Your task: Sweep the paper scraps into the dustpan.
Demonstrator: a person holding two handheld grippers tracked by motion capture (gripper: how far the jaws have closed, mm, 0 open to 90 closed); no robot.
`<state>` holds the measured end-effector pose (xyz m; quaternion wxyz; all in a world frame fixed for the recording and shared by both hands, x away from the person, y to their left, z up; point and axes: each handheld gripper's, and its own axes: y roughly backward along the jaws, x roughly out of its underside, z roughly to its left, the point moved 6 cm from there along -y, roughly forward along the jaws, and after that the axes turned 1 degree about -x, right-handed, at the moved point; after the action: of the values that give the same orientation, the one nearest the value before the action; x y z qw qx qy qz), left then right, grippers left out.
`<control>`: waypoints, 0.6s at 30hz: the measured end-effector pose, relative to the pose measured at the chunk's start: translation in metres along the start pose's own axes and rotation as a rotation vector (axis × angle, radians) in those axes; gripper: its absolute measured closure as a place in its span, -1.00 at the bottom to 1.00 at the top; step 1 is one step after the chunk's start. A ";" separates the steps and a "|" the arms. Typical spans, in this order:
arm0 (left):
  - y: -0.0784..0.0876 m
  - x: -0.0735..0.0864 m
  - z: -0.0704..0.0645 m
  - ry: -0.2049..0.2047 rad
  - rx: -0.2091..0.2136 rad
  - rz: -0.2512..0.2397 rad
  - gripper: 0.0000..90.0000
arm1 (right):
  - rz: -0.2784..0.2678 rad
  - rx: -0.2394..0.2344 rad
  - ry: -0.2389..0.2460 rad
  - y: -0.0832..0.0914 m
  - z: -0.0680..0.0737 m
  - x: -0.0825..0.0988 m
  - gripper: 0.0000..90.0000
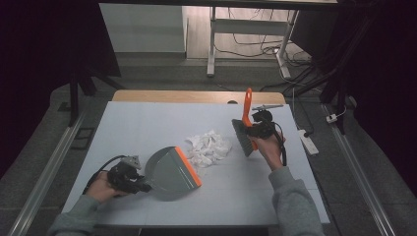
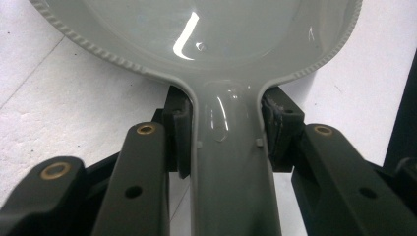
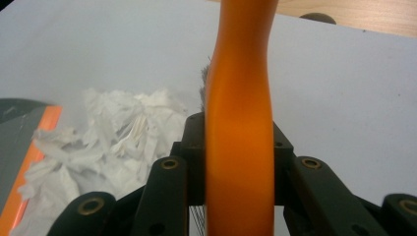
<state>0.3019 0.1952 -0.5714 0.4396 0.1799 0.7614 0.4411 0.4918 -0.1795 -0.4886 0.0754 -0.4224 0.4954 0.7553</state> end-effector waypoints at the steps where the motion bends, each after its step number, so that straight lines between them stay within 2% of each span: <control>1: 0.000 0.000 0.000 0.002 0.001 -0.002 0.37 | 0.001 0.003 -0.003 -0.002 0.000 -0.002 0.56; 10: 0.000 -0.002 0.000 0.012 -0.004 -0.011 0.37 | 0.021 0.022 -0.001 -0.017 -0.001 -0.016 0.56; 18: 0.000 -0.002 -0.001 0.010 -0.003 -0.013 0.37 | 0.098 0.063 0.036 -0.043 0.003 -0.025 0.56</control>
<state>0.3021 0.1933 -0.5706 0.4388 0.1721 0.7642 0.4403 0.5288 -0.1481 -0.4997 0.0427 -0.4085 0.5403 0.7344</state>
